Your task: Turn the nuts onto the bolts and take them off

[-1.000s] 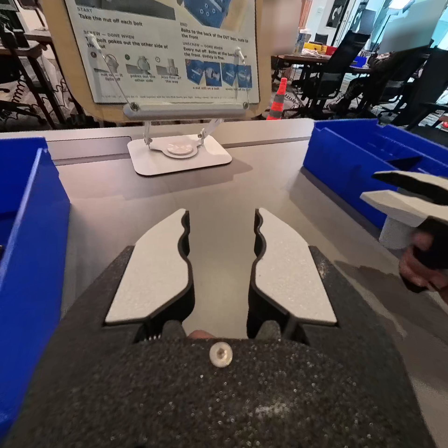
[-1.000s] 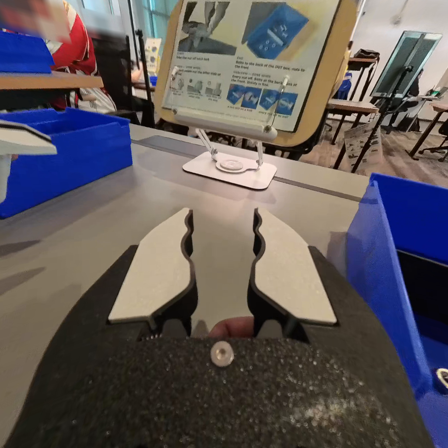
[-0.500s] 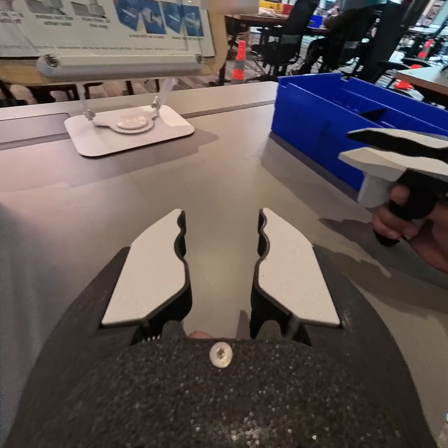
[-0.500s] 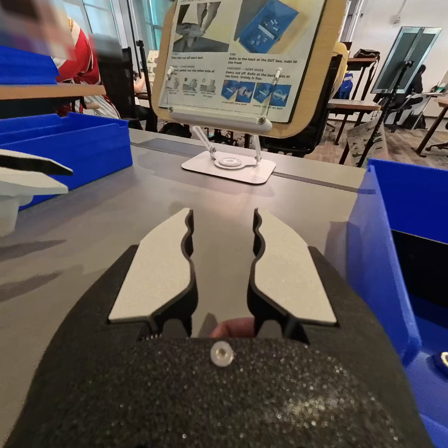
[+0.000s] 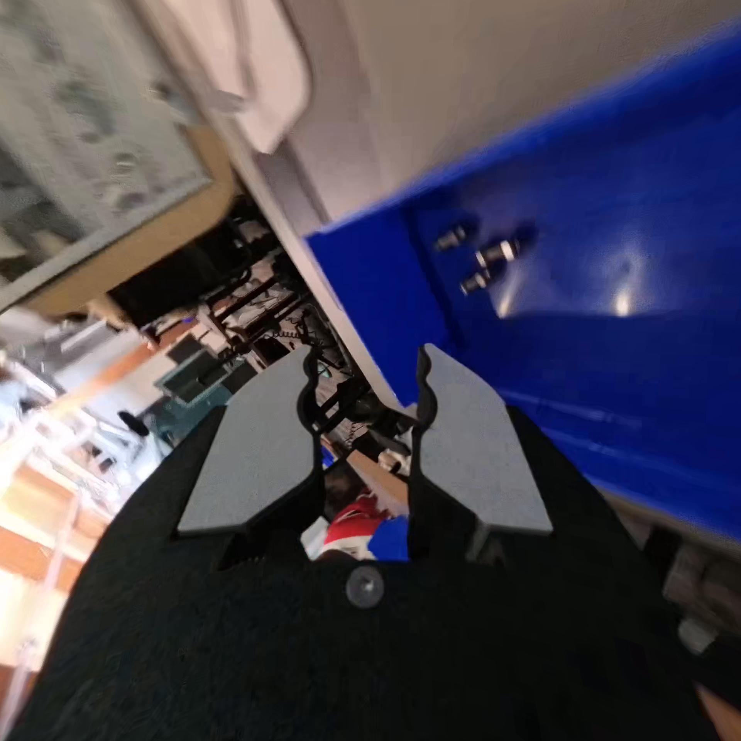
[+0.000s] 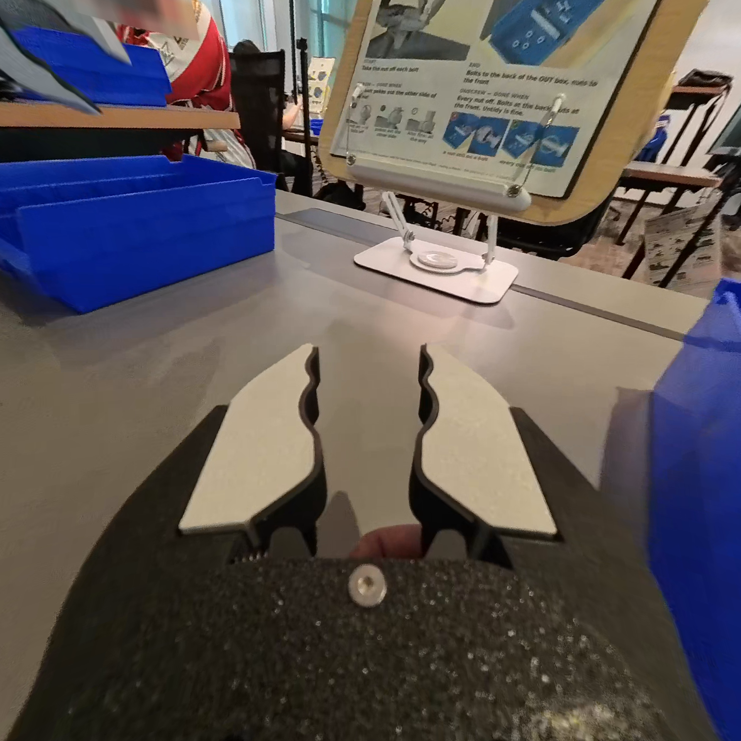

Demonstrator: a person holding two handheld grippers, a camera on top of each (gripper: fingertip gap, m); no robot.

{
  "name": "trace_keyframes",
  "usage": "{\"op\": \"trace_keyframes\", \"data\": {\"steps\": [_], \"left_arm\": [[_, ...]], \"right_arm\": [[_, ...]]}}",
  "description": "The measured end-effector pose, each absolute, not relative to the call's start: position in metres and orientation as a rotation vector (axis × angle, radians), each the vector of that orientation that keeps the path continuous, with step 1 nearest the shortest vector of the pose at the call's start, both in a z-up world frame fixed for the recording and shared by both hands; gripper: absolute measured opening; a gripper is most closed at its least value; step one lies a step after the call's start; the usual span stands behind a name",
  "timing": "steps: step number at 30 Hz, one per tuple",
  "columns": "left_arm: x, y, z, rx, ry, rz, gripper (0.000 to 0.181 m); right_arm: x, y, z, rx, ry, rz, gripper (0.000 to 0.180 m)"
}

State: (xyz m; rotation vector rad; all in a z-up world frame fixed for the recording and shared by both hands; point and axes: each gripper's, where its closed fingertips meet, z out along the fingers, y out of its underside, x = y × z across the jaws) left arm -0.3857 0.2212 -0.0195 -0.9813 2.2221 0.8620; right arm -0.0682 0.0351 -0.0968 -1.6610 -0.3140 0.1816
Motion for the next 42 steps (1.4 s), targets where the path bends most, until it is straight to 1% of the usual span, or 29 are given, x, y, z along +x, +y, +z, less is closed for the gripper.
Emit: {"op": "trace_keyframes", "data": {"steps": [4, 6, 9, 15, 19, 25, 29, 30, 31, 37, 42], "left_arm": [[-0.420, 0.260, -0.068, -0.759, 2.564, 0.901, 0.047], [-0.424, 0.272, -0.089, -0.598, 2.680, 0.881, 0.045], [-0.425, 0.288, -0.116, -0.447, 2.803, 0.823, 0.048], [-0.429, 0.302, -0.152, -0.382, 2.977, 0.681, 0.050], [-0.433, 0.309, -0.163, -0.352, 3.046, 0.622, 0.050], [-0.432, 0.313, -0.175, -0.325, 3.097, 0.537, 0.044], [-0.436, 0.304, -0.190, -0.308, 3.133, 0.453, 0.033], [-0.437, 0.302, -0.191, -0.292, 3.140, 0.435, 0.025], [-0.438, 0.303, -0.191, -0.319, 3.154, 0.420, 0.019], [-0.440, 0.303, -0.190, -0.639, 3.110, 0.437, 0.017], [-0.435, 0.295, -0.180, -0.897, 2.911, 0.444, 0.017]], "right_arm": [[-0.067, 0.037, -0.098, -1.675, -0.295, 0.246, 0.047], [-0.063, 0.038, -0.098, -1.678, -0.258, 0.296, 0.047], [-0.054, 0.040, -0.097, -1.679, -0.182, 0.384, 0.046], [-0.041, 0.043, -0.095, -1.667, -0.075, 0.519, 0.047], [-0.042, 0.046, -0.097, -1.672, -0.074, 0.529, 0.047], [-0.047, 0.050, -0.099, -1.686, -0.078, 0.555, 0.046], [-0.047, 0.051, -0.100, -1.694, -0.069, 0.572, 0.045], [-0.047, 0.051, -0.101, -1.693, -0.066, 0.576, 0.044], [-0.046, 0.051, -0.101, -1.693, -0.064, 0.582, 0.044], [-0.048, 0.051, -0.101, -1.700, -0.074, 0.582, 0.042], [-0.050, 0.047, -0.100, -1.697, -0.086, 0.581, 0.042]]}}
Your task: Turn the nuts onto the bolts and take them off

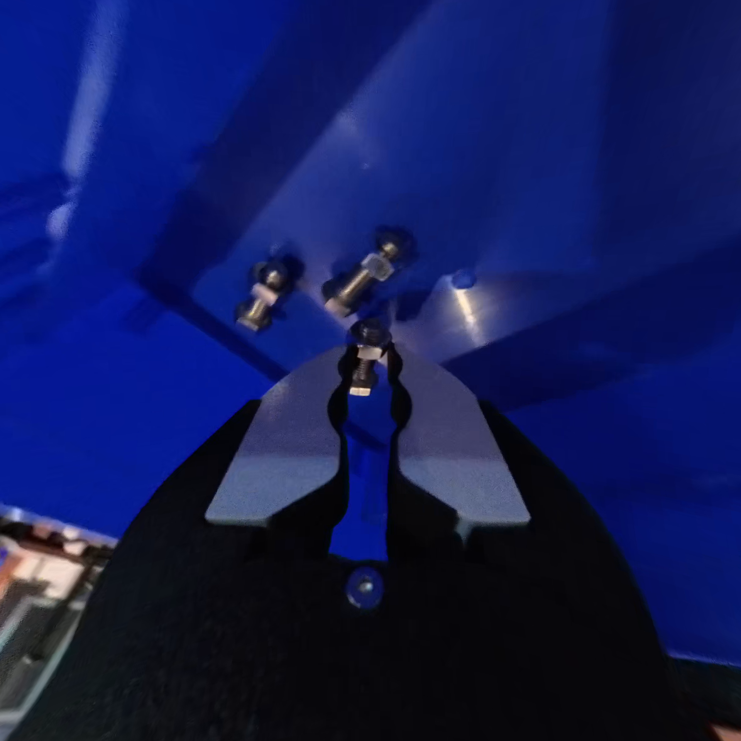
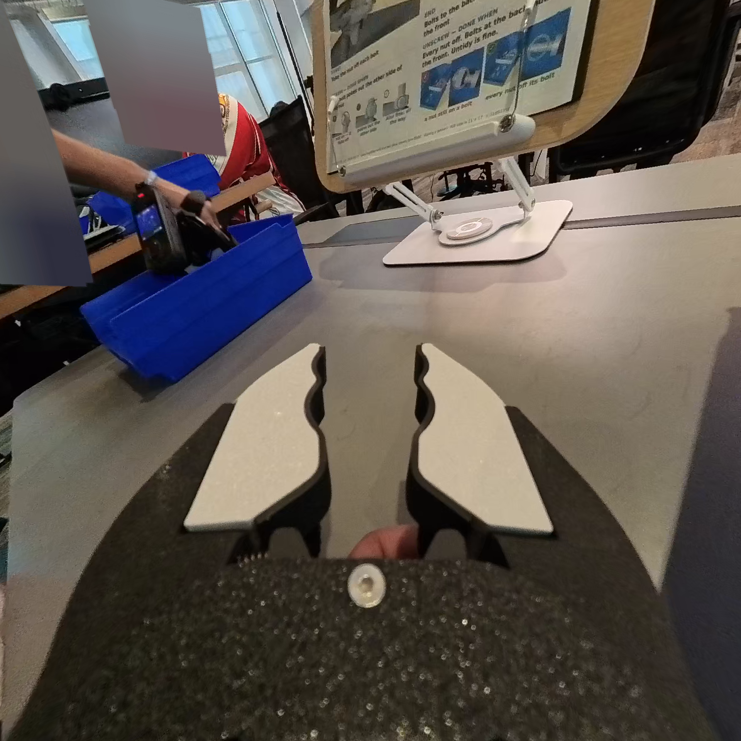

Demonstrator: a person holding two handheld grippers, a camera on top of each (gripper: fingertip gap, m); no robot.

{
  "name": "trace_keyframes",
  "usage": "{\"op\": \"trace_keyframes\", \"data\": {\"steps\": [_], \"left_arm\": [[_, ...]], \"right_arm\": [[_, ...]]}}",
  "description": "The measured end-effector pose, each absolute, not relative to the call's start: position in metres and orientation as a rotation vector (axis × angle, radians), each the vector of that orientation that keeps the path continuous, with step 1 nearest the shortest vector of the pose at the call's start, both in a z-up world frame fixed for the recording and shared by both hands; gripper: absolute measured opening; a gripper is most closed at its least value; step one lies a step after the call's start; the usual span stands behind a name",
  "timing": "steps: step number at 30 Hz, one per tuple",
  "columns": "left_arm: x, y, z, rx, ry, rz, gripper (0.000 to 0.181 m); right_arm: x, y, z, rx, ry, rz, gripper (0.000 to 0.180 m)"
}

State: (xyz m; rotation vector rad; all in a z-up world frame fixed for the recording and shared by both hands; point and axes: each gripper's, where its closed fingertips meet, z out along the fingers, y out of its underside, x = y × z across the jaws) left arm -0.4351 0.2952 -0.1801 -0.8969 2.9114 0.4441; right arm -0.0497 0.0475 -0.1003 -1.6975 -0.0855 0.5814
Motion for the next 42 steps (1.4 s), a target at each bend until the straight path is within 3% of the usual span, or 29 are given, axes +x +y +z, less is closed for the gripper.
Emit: {"op": "trace_keyframes", "data": {"steps": [9, 15, 19, 28, 34, 39, 42], "left_arm": [[-0.383, 0.295, -0.067, -1.568, 1.860, 0.001, 0.017], [-0.313, 0.223, 0.014, -1.587, 1.338, -0.683, 0.016], [-0.261, 0.154, 0.037, -1.535, 1.214, -1.103, 0.016], [-0.173, 0.029, 0.013, -1.361, 1.256, -1.633, 0.015], [-0.161, 0.017, -0.002, -1.299, 1.208, -1.779, 0.015], [-0.154, 0.014, -0.016, -1.308, 1.186, -1.840, 0.015], [-0.148, 0.004, -0.023, -1.293, 1.224, -1.888, 0.014]], "right_arm": [[-0.072, 0.044, -0.089, -1.680, -0.258, 0.592, 0.040], [-0.105, 0.043, -0.068, -1.660, -0.486, 0.566, 0.044], [-0.130, 0.034, -0.065, -1.643, -0.605, 0.595, 0.044], [-0.161, 0.004, -0.078, -1.536, -0.813, 0.774, 0.045], [-0.154, 0.007, -0.065, -1.508, -0.721, 0.897, 0.044], [-0.165, 0.005, -0.051, -1.488, -0.647, 1.135, 0.057], [-0.172, 0.010, -0.050, -1.488, -0.633, 1.111, 0.046]]}}
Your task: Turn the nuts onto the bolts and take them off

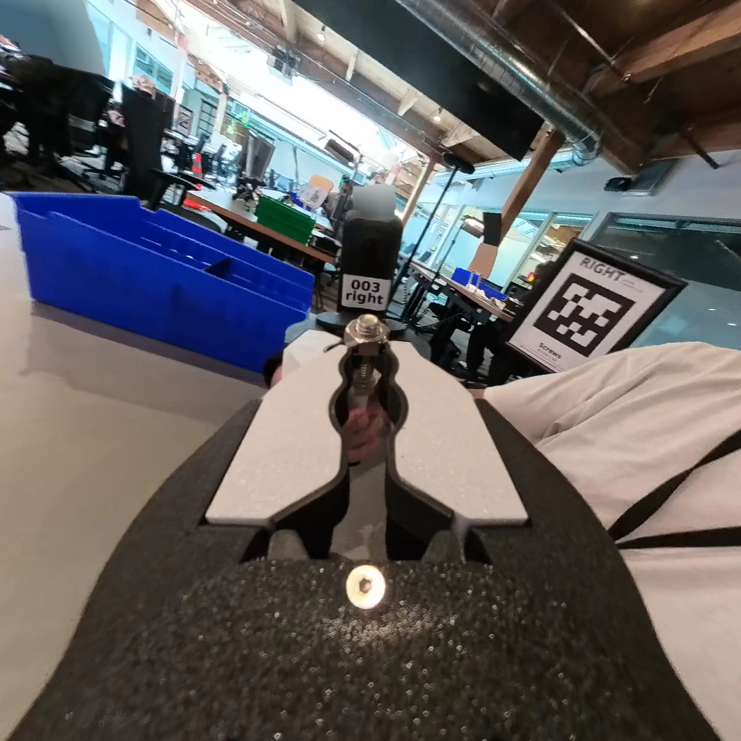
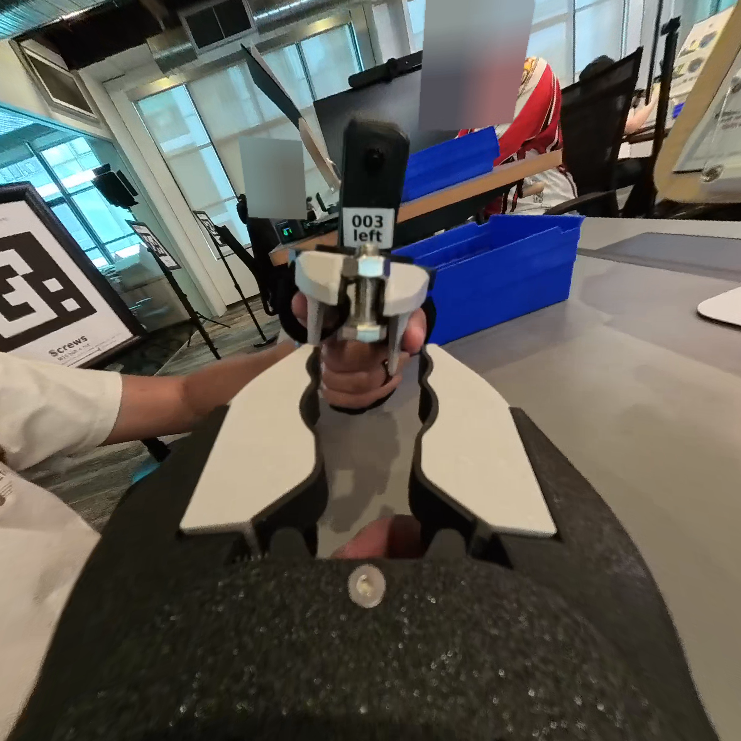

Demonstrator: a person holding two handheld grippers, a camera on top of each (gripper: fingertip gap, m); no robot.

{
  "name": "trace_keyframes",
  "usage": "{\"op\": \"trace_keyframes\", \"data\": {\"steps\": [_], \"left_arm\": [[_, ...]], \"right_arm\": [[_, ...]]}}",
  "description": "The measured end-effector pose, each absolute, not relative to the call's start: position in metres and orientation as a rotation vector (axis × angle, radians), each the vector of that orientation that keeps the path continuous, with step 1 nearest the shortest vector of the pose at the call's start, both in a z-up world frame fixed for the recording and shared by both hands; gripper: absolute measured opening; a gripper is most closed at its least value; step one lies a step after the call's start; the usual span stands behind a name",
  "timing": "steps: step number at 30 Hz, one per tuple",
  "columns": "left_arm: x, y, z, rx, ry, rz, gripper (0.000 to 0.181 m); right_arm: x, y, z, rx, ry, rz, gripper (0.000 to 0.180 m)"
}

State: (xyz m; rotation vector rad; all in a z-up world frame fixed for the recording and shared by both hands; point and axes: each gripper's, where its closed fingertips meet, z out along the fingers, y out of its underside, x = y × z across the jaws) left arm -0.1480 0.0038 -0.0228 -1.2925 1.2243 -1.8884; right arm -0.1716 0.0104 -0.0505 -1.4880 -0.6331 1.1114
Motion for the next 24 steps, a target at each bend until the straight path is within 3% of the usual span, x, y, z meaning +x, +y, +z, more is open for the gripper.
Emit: {"op": "trace_keyframes", "data": {"steps": [3, 17, 24], "left_arm": [[-0.144, -0.006, -0.023, -1.258, 1.245, -1.902, 0.013], [-0.143, 0.006, -0.027, -1.289, 1.200, -1.817, 0.010], [-0.139, 0.000, -0.026, -1.267, 1.188, -1.849, 0.009]], "right_arm": [[-0.172, 0.008, -0.050, -1.474, -0.658, 1.085, 0.033], [-0.162, 0.004, -0.040, -1.415, -0.603, 1.104, 0.036], [-0.165, 0.006, -0.042, -1.446, -0.591, 1.132, 0.018]]}}
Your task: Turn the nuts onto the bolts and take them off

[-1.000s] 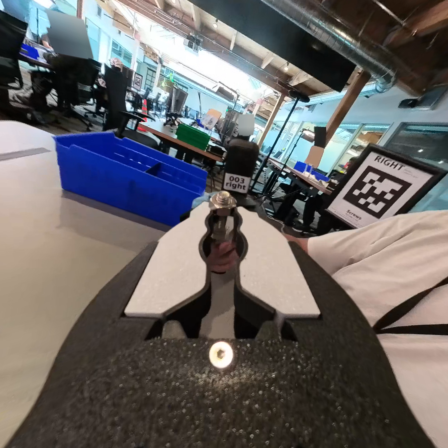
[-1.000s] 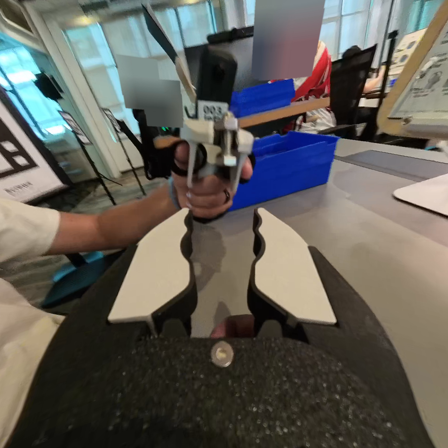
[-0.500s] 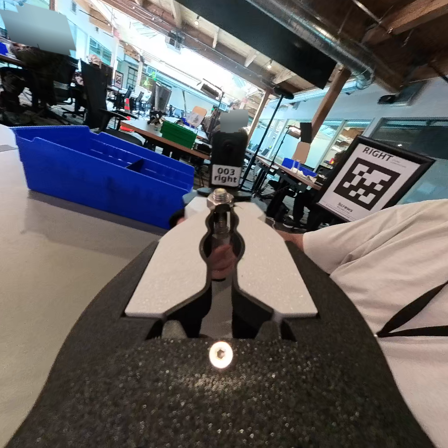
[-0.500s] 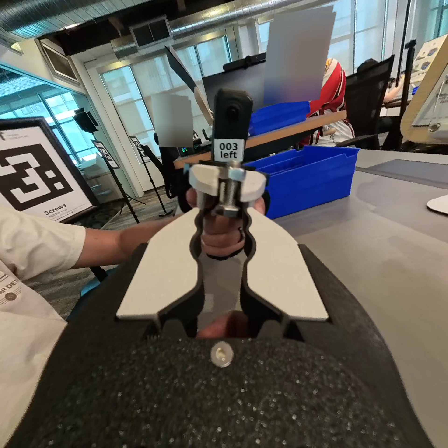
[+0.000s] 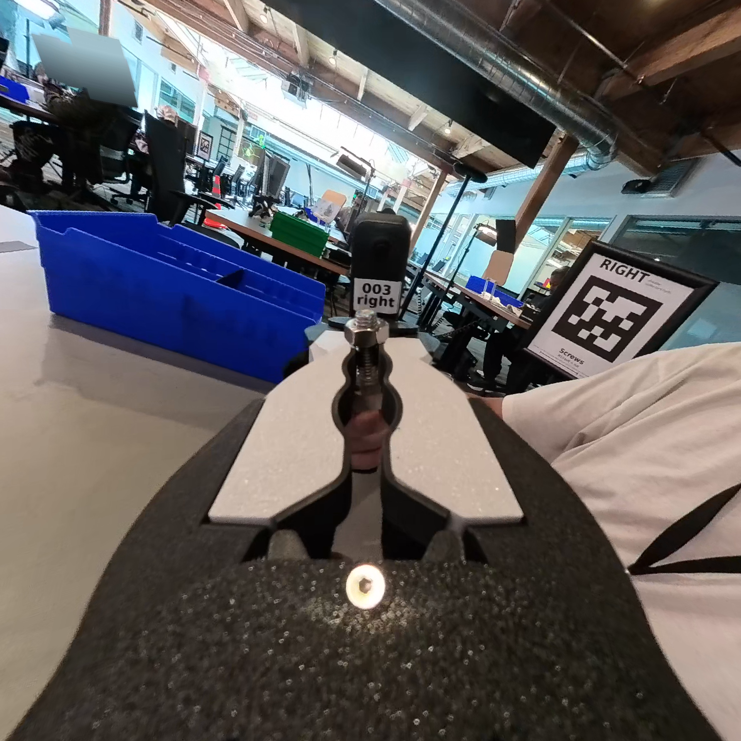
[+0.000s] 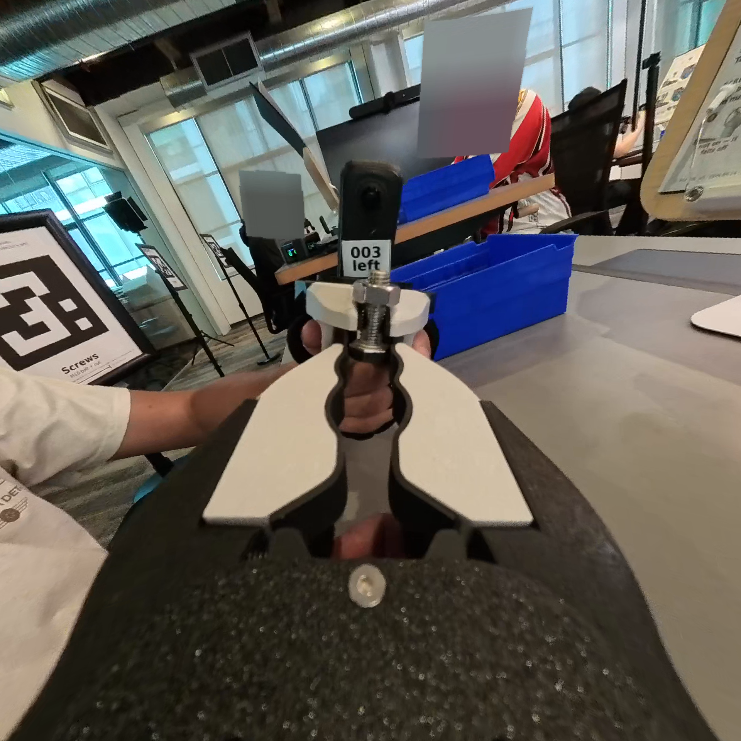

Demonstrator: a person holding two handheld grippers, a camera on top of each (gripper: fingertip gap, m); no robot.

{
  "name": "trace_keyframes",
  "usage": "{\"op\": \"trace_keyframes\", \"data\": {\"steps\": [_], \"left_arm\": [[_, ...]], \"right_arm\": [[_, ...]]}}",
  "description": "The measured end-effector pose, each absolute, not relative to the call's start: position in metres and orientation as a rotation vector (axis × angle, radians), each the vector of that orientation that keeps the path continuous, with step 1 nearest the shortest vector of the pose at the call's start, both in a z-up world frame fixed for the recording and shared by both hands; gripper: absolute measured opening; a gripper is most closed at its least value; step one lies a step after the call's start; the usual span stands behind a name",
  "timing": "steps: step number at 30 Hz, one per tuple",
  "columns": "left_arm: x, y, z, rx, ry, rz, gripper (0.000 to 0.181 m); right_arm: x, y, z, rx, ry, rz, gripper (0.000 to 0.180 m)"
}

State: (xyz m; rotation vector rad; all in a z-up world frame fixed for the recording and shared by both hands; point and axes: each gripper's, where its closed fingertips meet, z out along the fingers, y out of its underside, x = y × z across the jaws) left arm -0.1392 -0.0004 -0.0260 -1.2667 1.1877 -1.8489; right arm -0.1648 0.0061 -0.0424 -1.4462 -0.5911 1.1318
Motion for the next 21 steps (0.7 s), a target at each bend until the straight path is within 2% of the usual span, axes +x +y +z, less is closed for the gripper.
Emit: {"op": "trace_keyframes", "data": {"steps": [9, 12, 21], "left_arm": [[-0.139, -0.001, -0.029, -1.280, 1.184, -1.891, 0.011], [-0.140, 0.001, -0.026, -1.290, 1.173, -1.887, 0.028], [-0.143, 0.008, -0.024, -1.295, 1.183, -1.792, 0.038]], "right_arm": [[-0.163, 0.005, -0.046, -1.466, -0.640, 1.111, 0.017], [-0.158, 0.010, -0.051, -1.493, -0.634, 1.056, 0.018], [-0.161, 0.009, -0.055, -1.504, -0.665, 0.994, 0.018]]}}
